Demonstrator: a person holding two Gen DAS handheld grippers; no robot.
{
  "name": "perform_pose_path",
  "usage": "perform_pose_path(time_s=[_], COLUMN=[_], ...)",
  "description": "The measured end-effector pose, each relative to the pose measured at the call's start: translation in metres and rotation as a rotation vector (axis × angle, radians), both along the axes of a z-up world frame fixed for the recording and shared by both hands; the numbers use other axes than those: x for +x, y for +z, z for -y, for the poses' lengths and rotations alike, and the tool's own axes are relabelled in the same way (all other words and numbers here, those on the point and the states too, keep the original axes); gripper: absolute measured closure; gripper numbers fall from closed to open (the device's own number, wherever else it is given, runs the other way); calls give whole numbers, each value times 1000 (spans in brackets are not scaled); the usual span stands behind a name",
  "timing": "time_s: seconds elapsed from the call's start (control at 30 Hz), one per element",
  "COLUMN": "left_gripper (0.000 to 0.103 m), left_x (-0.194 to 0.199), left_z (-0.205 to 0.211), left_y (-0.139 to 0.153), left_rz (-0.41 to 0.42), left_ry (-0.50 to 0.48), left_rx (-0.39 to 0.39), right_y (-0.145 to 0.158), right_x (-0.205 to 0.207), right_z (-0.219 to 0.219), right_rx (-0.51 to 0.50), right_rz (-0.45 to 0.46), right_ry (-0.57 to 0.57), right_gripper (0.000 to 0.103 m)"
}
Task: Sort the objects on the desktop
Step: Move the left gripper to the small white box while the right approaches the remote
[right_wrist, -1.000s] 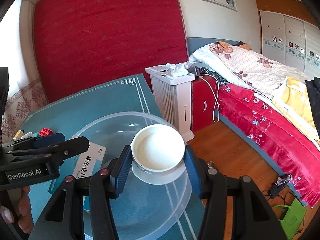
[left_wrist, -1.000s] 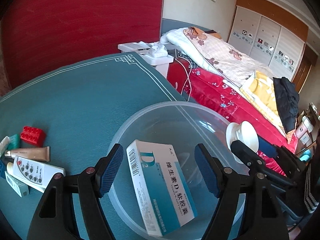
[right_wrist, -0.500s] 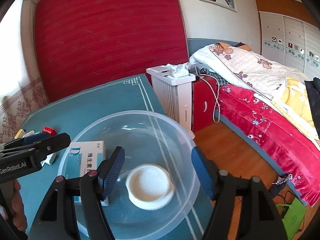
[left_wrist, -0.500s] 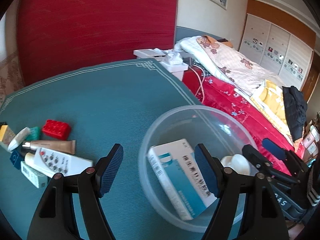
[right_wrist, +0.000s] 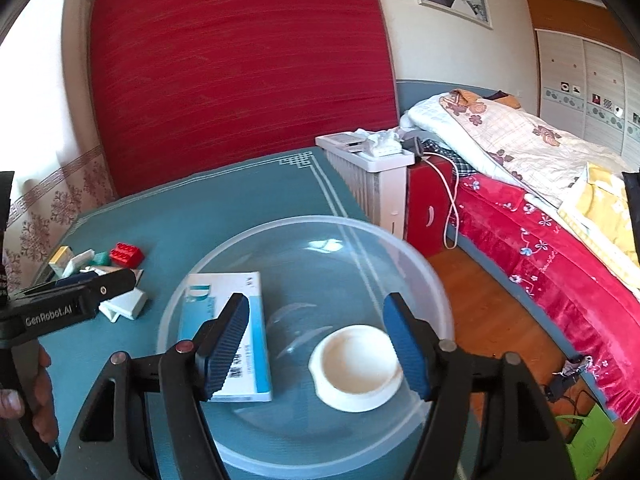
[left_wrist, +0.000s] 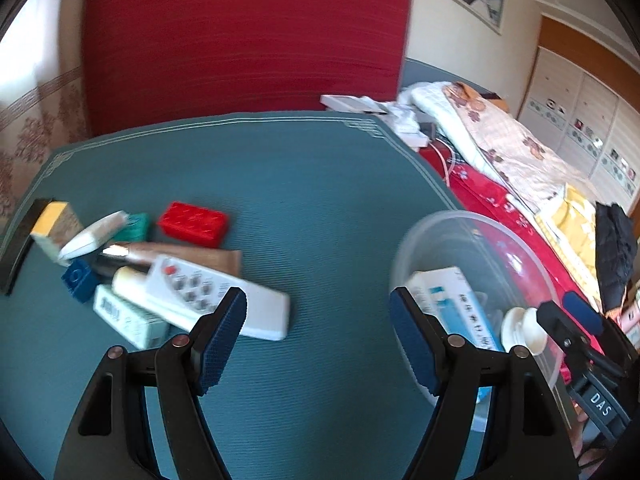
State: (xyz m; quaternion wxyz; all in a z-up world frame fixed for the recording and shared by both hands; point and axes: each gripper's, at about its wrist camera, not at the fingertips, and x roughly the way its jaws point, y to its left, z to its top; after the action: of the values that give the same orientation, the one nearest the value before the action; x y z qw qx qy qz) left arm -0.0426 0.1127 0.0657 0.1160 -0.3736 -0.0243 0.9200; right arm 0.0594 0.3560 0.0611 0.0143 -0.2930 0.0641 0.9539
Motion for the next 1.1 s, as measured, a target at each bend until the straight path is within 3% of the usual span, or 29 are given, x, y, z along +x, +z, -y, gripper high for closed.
perform_pose_path(time_s=[0.6, 0.9, 1.1], left_gripper=[26, 26, 26], left_x=[-8, -21, -29], left_z=[114, 133, 138], left_y=[-27, -36, -45], left_rz=[65, 93, 125], left_ry=[240, 297, 303], left_rx=[55, 54, 97], right_y=[-3, -6, -11], right_x=[-4, -9, -13], right_z=[58, 88, 103], right_rx=[-10, -1, 3], right_rz=[19, 29, 46], right_ry=[104, 165, 199], right_gripper=[28, 27, 27])
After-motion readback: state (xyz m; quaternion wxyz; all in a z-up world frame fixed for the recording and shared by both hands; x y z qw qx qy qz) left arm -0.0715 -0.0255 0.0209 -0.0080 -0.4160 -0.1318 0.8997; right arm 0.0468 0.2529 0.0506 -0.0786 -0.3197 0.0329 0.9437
